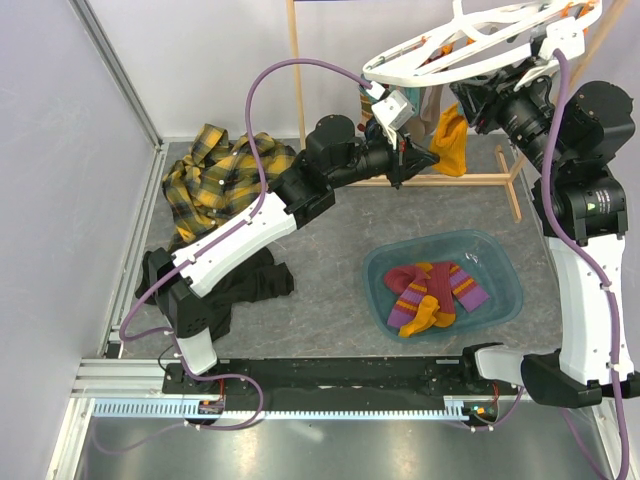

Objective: Remove the socks clipped to the hanger

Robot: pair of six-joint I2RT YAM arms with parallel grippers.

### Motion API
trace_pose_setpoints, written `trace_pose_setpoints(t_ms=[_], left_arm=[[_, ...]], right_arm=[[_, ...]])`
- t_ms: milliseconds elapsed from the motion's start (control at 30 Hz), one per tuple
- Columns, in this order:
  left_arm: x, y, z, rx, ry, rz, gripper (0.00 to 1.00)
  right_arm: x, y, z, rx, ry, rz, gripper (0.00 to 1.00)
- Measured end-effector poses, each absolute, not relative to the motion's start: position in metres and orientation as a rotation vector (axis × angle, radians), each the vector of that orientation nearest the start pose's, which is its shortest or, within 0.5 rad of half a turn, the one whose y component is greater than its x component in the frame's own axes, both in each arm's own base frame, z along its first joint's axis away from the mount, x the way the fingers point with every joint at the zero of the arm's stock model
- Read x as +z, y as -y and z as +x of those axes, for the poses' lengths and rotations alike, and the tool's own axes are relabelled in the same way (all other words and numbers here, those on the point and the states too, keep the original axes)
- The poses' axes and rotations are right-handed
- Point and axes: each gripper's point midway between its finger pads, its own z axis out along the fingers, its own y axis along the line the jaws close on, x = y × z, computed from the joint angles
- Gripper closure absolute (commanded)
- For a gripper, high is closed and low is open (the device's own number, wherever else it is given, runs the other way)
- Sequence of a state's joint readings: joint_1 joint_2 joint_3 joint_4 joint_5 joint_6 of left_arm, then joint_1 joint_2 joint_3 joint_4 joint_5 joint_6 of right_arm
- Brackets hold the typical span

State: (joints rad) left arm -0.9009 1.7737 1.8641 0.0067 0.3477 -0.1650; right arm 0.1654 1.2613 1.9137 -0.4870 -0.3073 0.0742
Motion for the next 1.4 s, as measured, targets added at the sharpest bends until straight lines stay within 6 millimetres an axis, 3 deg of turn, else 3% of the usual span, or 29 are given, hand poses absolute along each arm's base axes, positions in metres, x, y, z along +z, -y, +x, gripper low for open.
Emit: trace_pose_setpoints(t_ms=[67,133,233,267,333,467,533,667,767,867,1000,1267,1400], left_arm=[[0.435,0.473,0.290,-1.105,-1.345,0.840,0.98],[0.434,0.473,0.290,-1.105,-1.350,0.841,0.98],[0.433,0.473,0.290,-1.105,-1.355,0.842,0.98],[0.433,0.473,0.290,-1.105,-1.356,0.842,0.98],[0.433,0.473,0.290,-1.106,-1.357,0.842,0.98],[0.431,0.474,0.289,-1.117,-1.364,0.838,0.98],[0.423,0.473,0.288,-1.120,-1.382,0.839,0.98],[0.391,0.470,0.284,-1.126,-1.452,0.855,0.98],[0.361,0.468,0.278,-1.135,-1.509,0.872,0.98],[0.329,0.464,0.267,-1.138,-1.572,0.893,0.98],[0.286,0.459,0.237,-1.158,-1.636,0.940,0.98],[0.217,0.464,0.161,-1.207,-1.735,1.065,0.94],[0.205,0.470,0.147,-1.224,-1.753,1.070,0.59]], right_arm=[[0.561,-0.107,0.330,0.390,-1.390,-0.300,0.88],[0.561,-0.103,0.331,0.370,-1.389,-0.284,0.89],[0.563,-0.100,0.330,0.361,-1.386,-0.277,0.83],[0.563,-0.100,0.329,0.361,-1.385,-0.277,0.72],[0.563,-0.100,0.328,0.360,-1.384,-0.277,0.62],[0.558,-0.100,0.324,0.365,-1.393,-0.274,0.68],[0.554,-0.099,0.321,0.370,-1.399,-0.272,0.64],[0.548,-0.098,0.316,0.381,-1.409,-0.257,0.28],[0.539,-0.097,0.312,0.385,-1.424,-0.248,0.17],[0.528,-0.095,0.305,0.386,-1.446,-0.228,0.10],[0.520,-0.091,0.290,0.391,-1.448,-0.209,0.02],[0.509,-0.082,0.245,0.408,-1.413,-0.172,0.02],[0.508,-0.081,0.229,0.426,-1.391,-0.159,0.02]])
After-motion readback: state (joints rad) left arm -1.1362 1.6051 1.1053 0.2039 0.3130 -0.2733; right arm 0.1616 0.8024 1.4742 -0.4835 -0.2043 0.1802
